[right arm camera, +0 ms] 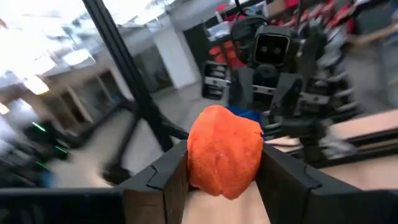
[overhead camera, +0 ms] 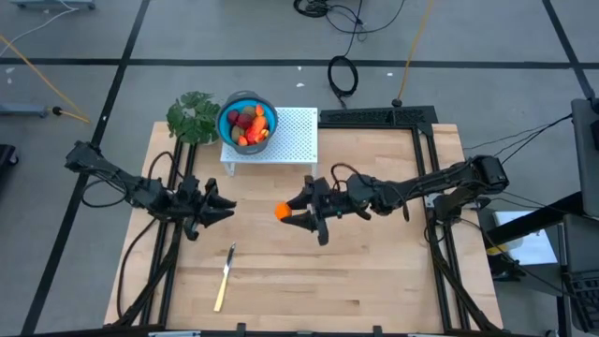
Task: Pick & Place Fruit
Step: Put the tangerine into the blue strainer bowl on the shelf
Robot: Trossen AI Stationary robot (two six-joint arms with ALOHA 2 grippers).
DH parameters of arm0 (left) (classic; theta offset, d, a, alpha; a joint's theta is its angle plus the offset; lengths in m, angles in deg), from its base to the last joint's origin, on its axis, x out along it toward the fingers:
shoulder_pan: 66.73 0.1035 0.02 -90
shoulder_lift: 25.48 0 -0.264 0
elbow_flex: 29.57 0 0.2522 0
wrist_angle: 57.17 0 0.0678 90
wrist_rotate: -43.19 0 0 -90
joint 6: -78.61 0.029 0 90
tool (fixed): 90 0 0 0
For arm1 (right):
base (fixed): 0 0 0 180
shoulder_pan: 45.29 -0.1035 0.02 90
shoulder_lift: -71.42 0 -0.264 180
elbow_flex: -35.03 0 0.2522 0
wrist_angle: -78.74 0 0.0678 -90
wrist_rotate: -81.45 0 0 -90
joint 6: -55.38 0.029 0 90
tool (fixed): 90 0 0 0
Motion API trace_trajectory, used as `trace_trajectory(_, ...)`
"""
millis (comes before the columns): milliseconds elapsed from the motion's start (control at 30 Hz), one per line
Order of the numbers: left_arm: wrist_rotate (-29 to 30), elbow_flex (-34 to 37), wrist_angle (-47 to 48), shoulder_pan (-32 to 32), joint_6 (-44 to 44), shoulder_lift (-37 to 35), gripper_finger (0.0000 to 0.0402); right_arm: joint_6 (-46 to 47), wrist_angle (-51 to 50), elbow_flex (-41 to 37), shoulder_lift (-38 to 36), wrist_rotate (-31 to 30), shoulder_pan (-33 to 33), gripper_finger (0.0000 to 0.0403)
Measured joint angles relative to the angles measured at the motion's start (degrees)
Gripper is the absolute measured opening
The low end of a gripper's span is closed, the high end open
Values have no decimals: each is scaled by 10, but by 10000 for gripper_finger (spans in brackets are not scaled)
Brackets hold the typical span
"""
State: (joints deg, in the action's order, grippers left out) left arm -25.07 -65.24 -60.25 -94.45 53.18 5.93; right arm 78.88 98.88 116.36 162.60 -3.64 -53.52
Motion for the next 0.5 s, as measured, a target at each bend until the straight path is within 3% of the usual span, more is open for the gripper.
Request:
trace_trajectory(267,26,0,-95,7,13,73,226,-265,-45,0,0,-124,-26,157)
trace_trajectory(500,36,-1,-204,25,94,142,267,-462,-114,0,0,-290,-42,157)
